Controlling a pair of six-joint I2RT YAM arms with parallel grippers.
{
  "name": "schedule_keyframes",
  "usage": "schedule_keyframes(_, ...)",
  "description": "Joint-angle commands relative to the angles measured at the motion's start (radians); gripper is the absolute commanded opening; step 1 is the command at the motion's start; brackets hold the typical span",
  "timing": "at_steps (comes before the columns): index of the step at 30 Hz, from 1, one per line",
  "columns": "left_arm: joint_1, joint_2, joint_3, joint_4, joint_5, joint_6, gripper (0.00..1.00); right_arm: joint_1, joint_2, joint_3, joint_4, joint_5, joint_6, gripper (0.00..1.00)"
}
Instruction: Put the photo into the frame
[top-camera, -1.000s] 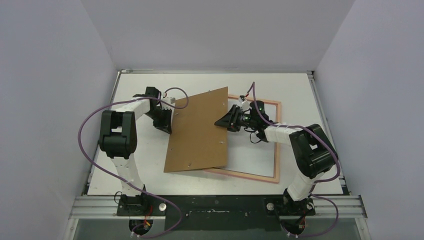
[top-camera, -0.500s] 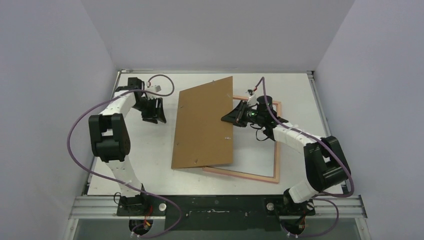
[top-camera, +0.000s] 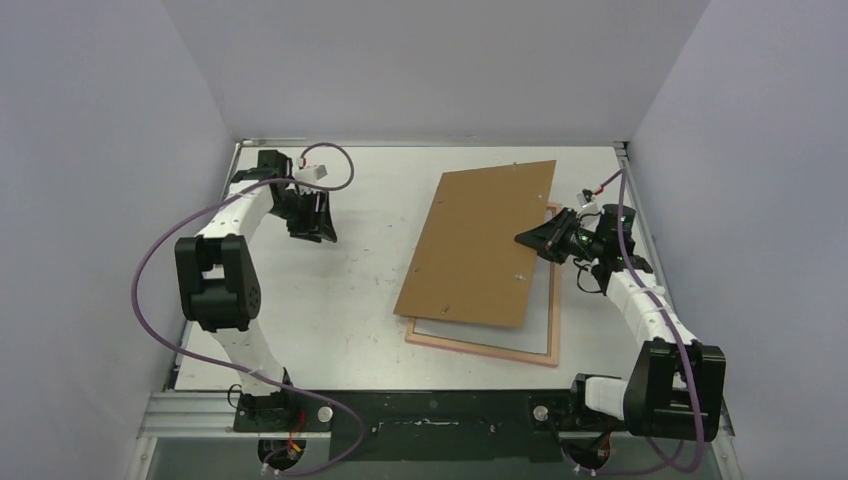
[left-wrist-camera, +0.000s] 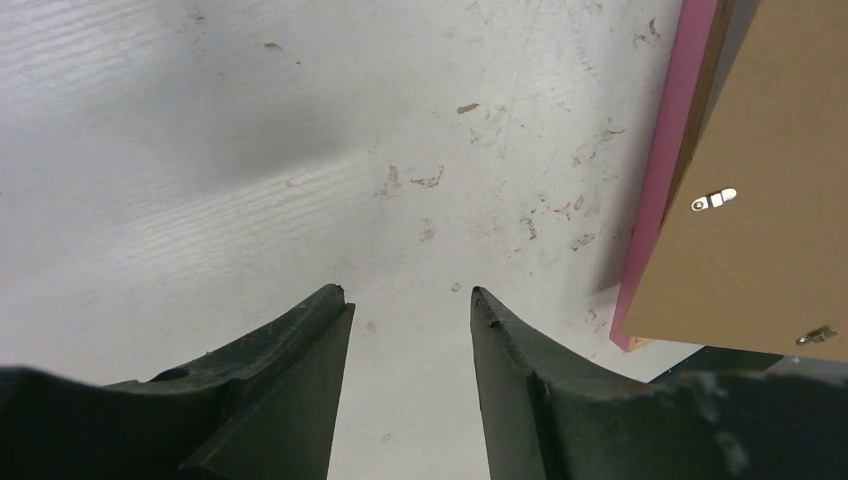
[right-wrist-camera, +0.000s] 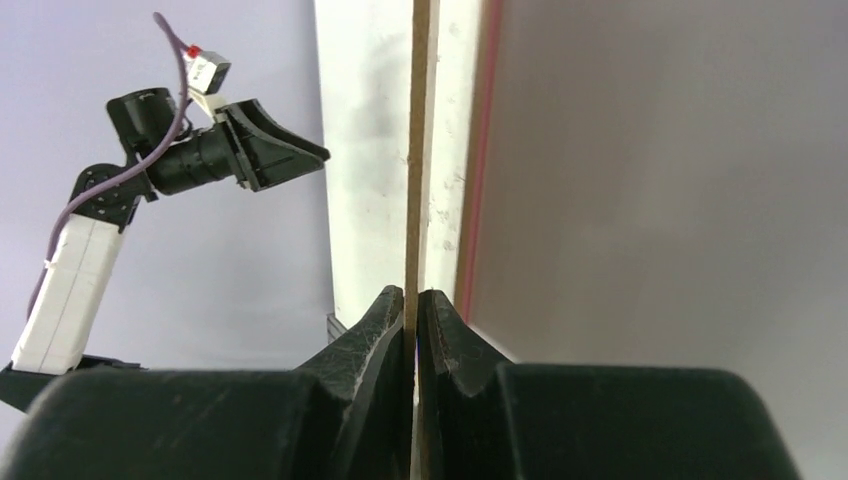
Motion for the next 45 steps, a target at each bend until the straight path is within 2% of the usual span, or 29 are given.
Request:
schedule_keyframes(1, -0.065, -0.011, -0.010, 0.019, 0.025, -0.006, 0.45, -0.057, -0.073, 0.007, -0.150, -0.136, -0.114, 0.05)
schedule_keyframes(6, -0.135, 0.011, -0.010, 0.041, 0.013, -0.015, 0.45, -0.092, -0.079, 0.027, -0.242, -0.148, -0.196, 0.05)
schedule_keyframes(15, -0.284, 0.126, 0.079, 0.098, 0.017, -0.099, 0.47, -0.183, -0.133, 0.076, -0.187, -0.194, -0.114, 0.05)
schedule_keyframes(22, -0.417, 0.240, 0.206, 0.173, 0.000, -0.184, 0.50, -0.224, -0.183, 0.193, -0.396, -0.066, -0.211, 0.05)
schedule_keyframes(32, -0.490, 0.413, 0.400, 0.189, -0.023, -0.230, 0.49, -0.197, -0.342, 0.161, -0.533, -0.001, -0.210, 0.05)
schedule_keyframes(37, -0.513, 0.446, 0.419, 0.201, -0.049, -0.236, 0.48, -0.182, -0.372, 0.188, -0.602, 0.026, -0.221, 0.05)
schedule_keyframes(45, -0.524, 0.471, 0.415, 0.204, -0.060, -0.239, 0.44, -0.172, -0.398, 0.136, -0.605, 0.026, -0.213, 0.05)
